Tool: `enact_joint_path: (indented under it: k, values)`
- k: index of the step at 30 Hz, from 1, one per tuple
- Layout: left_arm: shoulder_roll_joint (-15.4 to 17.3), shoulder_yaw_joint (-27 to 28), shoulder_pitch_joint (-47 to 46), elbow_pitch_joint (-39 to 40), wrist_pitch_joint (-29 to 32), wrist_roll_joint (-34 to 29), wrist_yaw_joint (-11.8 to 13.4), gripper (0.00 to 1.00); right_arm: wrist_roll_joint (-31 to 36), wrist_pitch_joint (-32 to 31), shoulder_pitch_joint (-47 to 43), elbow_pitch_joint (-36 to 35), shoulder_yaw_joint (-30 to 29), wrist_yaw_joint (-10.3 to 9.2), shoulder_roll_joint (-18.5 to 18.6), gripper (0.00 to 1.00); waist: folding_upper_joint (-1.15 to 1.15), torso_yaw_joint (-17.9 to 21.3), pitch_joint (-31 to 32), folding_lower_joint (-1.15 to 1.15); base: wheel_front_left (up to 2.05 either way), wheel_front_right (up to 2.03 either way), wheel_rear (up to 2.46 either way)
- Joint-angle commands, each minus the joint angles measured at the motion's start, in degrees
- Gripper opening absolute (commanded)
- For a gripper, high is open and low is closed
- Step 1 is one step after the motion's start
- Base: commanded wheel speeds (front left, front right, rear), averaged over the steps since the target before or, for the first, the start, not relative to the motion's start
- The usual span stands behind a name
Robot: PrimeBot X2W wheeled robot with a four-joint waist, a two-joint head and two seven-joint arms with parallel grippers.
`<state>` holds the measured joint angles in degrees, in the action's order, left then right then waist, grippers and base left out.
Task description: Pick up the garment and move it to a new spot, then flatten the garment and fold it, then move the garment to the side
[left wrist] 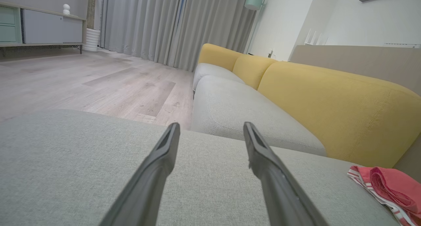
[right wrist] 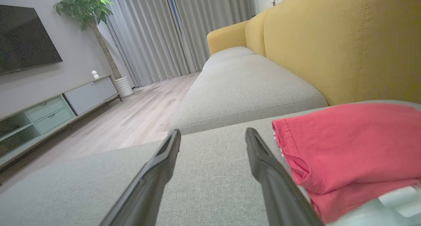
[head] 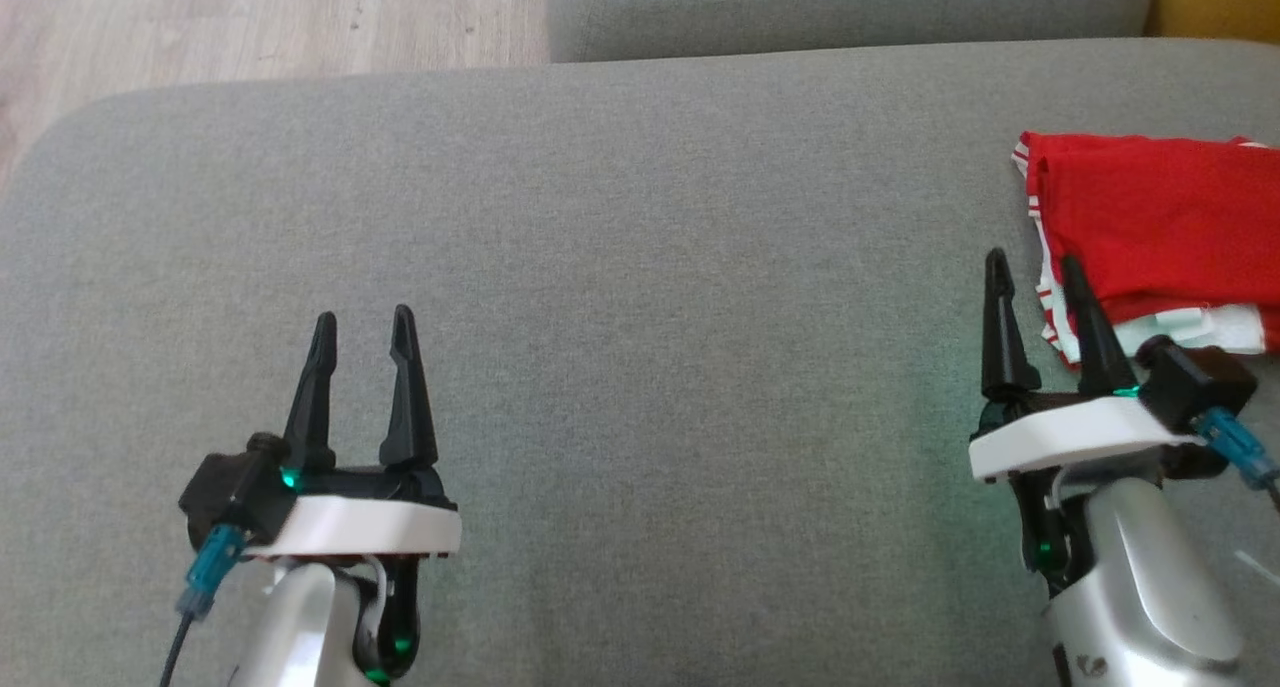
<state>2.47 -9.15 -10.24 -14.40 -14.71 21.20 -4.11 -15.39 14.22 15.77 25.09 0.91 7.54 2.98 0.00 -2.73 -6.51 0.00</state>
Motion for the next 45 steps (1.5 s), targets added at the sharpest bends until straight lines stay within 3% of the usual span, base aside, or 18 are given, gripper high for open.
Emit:
enact_joint_path:
  k: [1,32,33,45]
  values:
    - [0.41,2.35,-1.03,1.97,-0.29,0.30,-0.44,1.00,-0.27,0.75,1.39,-2.92,1.06,-0.05,-0.09,1.00,0.00,-0.06,-0.20,0.00,0.00,0.00,0.00]
    - [0.41,3.59,-0.30,2.43,-0.29,3.45,-1.01,1.00,0.82,0.77,0.72,-5.14,1.02,-0.05,-0.10,1.00,0.00,0.28,0.43,0.00,0.00,0.00,0.00]
    - [-0.02,1.61,1.31,0.51,0.00,3.27,-0.96,0.00,0.33,0.13,-0.08,-2.78,-0.47,0.00,-0.20,0.00,0.00,0.30,0.44,0.00,0.00,0.00,0.00]
    - [0.08,2.44,2.45,-2.04,1.46,8.35,-1.12,0.00,-5.30,-1.56,-1.90,-0.90,-1.02,0.00,-0.31,0.00,0.00,0.48,0.88,0.00,0.00,0.00,0.00]
